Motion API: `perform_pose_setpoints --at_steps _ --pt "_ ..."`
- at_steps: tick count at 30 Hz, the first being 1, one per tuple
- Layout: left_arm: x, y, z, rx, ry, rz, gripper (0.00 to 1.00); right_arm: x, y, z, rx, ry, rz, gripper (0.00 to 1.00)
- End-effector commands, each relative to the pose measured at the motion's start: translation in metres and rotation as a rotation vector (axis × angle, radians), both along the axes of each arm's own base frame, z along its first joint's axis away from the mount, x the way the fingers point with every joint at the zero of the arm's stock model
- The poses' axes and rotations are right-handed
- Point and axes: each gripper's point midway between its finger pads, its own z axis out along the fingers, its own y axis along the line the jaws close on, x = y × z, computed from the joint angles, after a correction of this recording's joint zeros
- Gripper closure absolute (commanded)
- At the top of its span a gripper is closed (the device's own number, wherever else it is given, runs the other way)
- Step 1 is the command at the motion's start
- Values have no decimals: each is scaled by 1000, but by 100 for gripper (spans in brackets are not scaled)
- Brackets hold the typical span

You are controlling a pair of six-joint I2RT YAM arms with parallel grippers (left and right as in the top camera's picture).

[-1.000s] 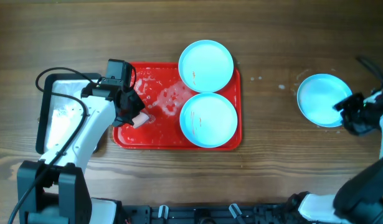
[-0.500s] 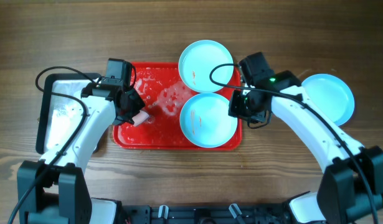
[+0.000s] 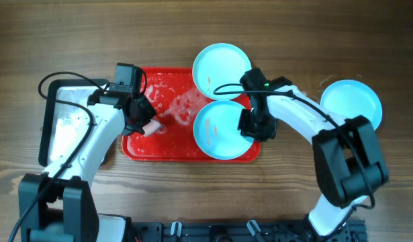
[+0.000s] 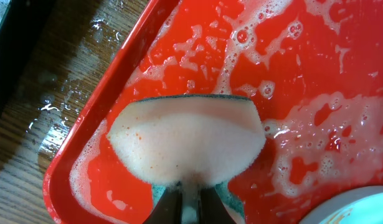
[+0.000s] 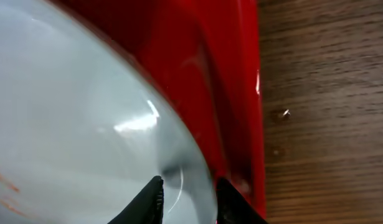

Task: Clean dirty plates on tray and stack at the side

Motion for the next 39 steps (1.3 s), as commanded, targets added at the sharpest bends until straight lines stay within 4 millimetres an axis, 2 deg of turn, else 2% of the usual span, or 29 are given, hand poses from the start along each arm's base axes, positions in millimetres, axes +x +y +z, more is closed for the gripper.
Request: perform_pose_setpoints --at_steps 1,2,4,8,11,13,17,20,21,23,26,27,28,29,30,31,35,36,39 --pt "5 2 8 7 -28 -8 96 -3 8 -5 10 13 24 87" --pt "5 2 9 6 -33 -10 96 -3 23 -4 63 3 66 90" --pt "7 2 18 12 -53 -43 96 -3 35 -3 86 -12 92 90" --pt "17 1 58 13 -141 -79 96 8 70 10 135 -95 167 88" --pt "13 1 59 16 -131 -82 96 28 119 22 247 -233 192 84" --pt "11 2 58 17 -123 -82 96 31 137 24 283 -281 217 84" --pt "8 3 56 27 -109 -93 96 35 149 16 276 -310 197 84" --pt "9 8 56 57 -110 -94 96 34 150 -1 245 -300 206 69" --pt "9 8 56 61 -111 -93 96 37 150 0 251 -311 206 69" --pt "9 8 56 61 -109 -93 96 46 154 19 276 -349 230 68" --pt "9 8 56 61 -110 -93 96 59 158 65 308 -447 264 62" --pt "9 8 56 61 -109 -93 96 64 145 81 261 -492 243 59" --pt "9 8 56 61 -109 -93 96 69 126 88 188 -516 217 57" --pt "9 8 56 61 -109 -93 96 71 109 86 126 -513 198 56" --pt "9 8 56 61 -110 -93 96 69 99 75 86 -475 190 56" --pt "9 8 56 61 -110 -93 96 67 98 67 77 -456 192 56" --pt "9 8 53 61 -103 -93 96 52 109 14 89 -305 188 57" --pt "9 8 51 62 -97 -93 96 49 114 6 112 -284 198 57" --pt "9 8 48 62 -86 -94 96 51 130 4 172 -294 211 60"
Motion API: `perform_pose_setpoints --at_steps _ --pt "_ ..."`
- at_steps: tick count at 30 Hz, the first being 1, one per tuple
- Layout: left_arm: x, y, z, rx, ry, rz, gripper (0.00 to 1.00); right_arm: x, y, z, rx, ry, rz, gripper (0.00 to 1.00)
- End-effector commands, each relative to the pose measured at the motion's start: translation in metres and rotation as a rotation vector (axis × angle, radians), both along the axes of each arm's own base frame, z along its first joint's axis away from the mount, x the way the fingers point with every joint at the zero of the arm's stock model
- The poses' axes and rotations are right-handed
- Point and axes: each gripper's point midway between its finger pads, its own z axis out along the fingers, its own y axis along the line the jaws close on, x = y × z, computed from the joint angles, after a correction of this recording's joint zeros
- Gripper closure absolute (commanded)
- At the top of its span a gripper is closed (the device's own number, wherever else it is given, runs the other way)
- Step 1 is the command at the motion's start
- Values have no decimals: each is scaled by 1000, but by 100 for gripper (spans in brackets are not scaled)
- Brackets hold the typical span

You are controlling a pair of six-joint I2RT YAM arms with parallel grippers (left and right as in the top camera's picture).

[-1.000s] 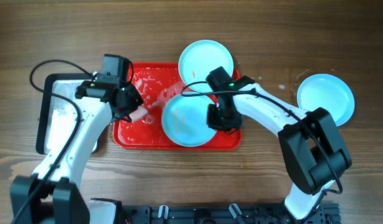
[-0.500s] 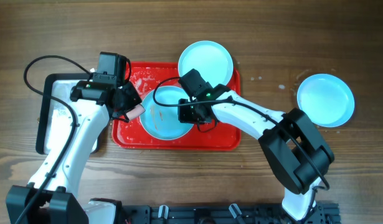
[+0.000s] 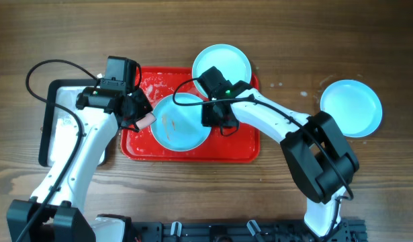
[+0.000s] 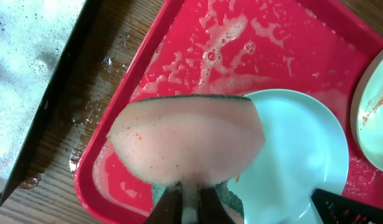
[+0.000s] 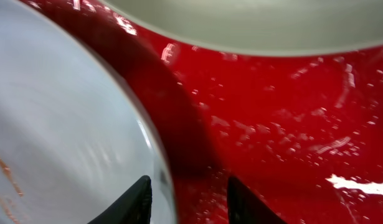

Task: Clean dirty plates on tray and stack at the side

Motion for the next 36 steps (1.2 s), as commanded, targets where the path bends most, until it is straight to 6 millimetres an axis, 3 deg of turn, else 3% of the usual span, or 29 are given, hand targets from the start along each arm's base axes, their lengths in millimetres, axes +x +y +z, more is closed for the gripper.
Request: perform_pose_setpoints --at_steps 1,3,6,13,18,21,23,25,27,29,30,32,36 --pt "4 4 -2 21 5 -9 96 -2 27 -1 69 -9 39 61" --pt "4 3 -3 20 8 -10 96 -7 40 -7 81 -13 51 66" --pt "4 4 -9 24 26 -10 96 -9 49 -11 94 -11 28 96" --pt "15 1 -36 46 69 -66 96 -5 54 -12 113 -21 21 96" --pt "19 -21 -78 67 148 -238 96 -6 57 -13 125 -16 34 96" --pt "10 -37 -97 84 205 -368 96 -6 57 -13 127 -17 41 96" --pt "-8 -46 -114 108 297 -474 96 -6 57 -13 127 -17 42 96" --pt "-32 -50 -115 99 385 -602 96 -7 57 -13 125 -15 44 96" --pt "-40 -48 -115 95 418 -674 96 -7 57 -13 129 -15 45 96" --pt "-33 -42 -115 88 401 -590 96 -8 57 -13 130 -12 49 96" --pt "-23 -23 -115 127 383 -390 96 -8 57 -13 129 -11 49 96" --pt "-14 4 -114 179 353 -150 96 -8 57 -14 128 -10 49 96" --pt "20 6 -113 157 215 -76 96 -8 57 -14 127 -9 49 96"
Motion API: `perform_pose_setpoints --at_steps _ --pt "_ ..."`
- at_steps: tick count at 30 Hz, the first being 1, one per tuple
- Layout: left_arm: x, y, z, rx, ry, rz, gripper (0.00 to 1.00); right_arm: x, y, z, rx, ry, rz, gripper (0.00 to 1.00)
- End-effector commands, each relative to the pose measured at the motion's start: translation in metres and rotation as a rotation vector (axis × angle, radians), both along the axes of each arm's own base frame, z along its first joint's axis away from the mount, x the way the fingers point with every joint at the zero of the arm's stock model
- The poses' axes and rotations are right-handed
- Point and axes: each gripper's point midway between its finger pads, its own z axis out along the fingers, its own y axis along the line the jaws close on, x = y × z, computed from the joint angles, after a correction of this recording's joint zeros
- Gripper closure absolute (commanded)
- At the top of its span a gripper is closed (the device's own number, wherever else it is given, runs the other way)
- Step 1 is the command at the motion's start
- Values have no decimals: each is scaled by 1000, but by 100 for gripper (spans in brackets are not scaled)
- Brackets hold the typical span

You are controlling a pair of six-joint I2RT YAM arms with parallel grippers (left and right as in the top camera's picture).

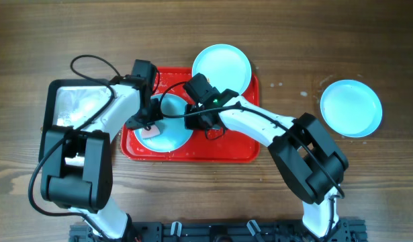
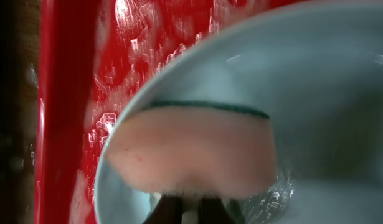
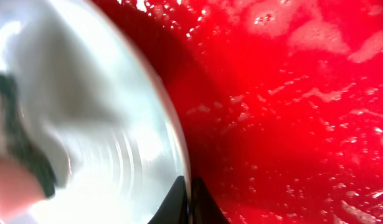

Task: Clean dirty plates on tray and stack at the side

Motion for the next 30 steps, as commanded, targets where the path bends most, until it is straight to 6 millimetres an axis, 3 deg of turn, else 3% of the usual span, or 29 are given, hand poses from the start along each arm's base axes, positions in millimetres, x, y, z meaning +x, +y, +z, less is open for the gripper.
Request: perform_pose_setpoints --at_steps 1,2,4,6,8,10,12,15,17,23,25,28,30 --pt "21 7 -10 39 -85 95 96 -3 -2 -12 -19 26 6 96" --pt "25 -1 -9 18 -103 81 96 -3 -2 -12 -19 26 6 96" --pt "27 -46 -9 -149 -104 -130 96 -3 -2 -12 -19 26 6 96" --pt "17 -79 -7 -248 -84 -293 96 -3 -2 -12 -20 26 8 96" --pt "3 -91 -7 -289 -42 -379 96 -3 -2 -12 -20 26 9 96" --pt "-12 -85 -9 -278 24 -372 96 -3 -2 -12 -20 25 9 96" --pt "-22 -63 -12 -222 87 -276 96 -3 -2 -12 -20 26 9 96" --pt "-27 8 -11 82 110 22 96 -3 -2 -12 -20 26 9 96" --pt "-22 35 -8 183 72 134 96 -3 -2 -12 -20 26 8 96" --pt "35 21 -14 128 -148 142 96 -3 -2 -12 -22 28 8 96" --pt "42 10 -21 95 -164 127 96 -3 -2 -12 -22 28 9 96" --pt "20 -30 -30 -83 -47 17 96 -3 -2 -12 -23 28 10 96" --pt "-8 -35 -32 -144 76 28 96 -4 -3 -12 -24 29 12 96"
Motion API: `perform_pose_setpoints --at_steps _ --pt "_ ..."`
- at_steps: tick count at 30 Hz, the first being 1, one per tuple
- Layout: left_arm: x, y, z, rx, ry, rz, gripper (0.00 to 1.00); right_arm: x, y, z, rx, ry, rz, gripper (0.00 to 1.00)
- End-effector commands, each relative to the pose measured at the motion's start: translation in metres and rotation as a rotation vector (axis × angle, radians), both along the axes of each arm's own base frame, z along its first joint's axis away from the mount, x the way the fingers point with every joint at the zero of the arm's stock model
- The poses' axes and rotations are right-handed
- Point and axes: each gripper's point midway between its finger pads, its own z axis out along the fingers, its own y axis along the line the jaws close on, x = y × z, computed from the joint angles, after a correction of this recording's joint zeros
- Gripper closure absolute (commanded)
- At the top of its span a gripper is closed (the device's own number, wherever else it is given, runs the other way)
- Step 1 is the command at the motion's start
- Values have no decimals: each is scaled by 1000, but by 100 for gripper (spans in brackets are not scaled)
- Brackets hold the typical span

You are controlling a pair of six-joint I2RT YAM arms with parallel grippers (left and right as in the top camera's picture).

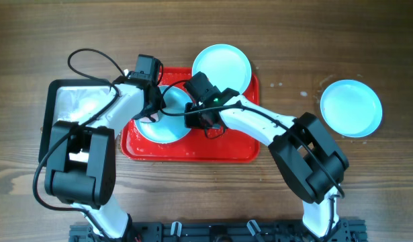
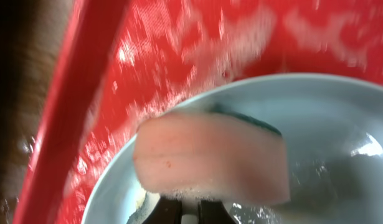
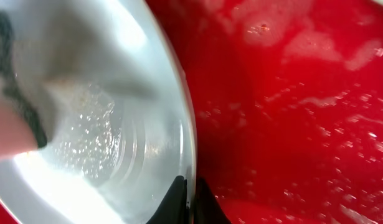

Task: Clean dirty plates on tray and stack at the side

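Note:
A light blue plate (image 1: pixel 167 119) lies in the left half of the red tray (image 1: pixel 226 149). My left gripper (image 2: pixel 190 210) is shut on a pink sponge (image 2: pixel 211 158) with a green backing, pressed onto the plate's (image 2: pixel 340 155) upper left part. My right gripper (image 3: pixel 190 194) is shut on the plate's right rim (image 3: pixel 189 143), one finger inside and one outside. A second light blue plate (image 1: pixel 221 65) rests at the tray's back right corner. A third plate (image 1: pixel 350 107) lies on the table at the far right.
A black pan (image 1: pixel 75 121) of soapy water stands left of the tray. Foam and water cover the tray floor (image 3: pixel 291 93). Both arms cross over the tray's middle. Bare wood table (image 1: pixel 327 188) surrounds the tray.
The sponge in my left gripper has shifted from the plate's lower left to its upper left part. My right gripper still pinches the plate's right rim in the same spot.
At first the plate lay at the tray's right with my right gripper open around its rim and the sponge held over the tray's left. Then the plate stood mid-tray. Then it lay at the left with the rim pinched and the sponge on it, now further up.

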Motion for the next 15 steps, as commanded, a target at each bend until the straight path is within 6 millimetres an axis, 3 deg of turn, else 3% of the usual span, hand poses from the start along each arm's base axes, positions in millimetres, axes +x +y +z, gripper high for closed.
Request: perform_pose_setpoints --at_steps 1,5,9,11,15 --pt "-66 -26 -28 -200 309 -20 96 -5 -2 -13 -31 20 29 96" --pt "-98 -24 -20 -312 454 -48 96 -6 -2 -13 -31 21 29 96" --pt "-96 -22 -20 -313 449 -68 96 -6 -2 -13 -32 21 29 96" --pt "-84 -23 -23 -307 395 -79 96 -6 -2 -13 -32 21 29 96" --pt "-33 -35 -36 -273 150 -155 96 -6 -2 -13 -32 21 29 96"
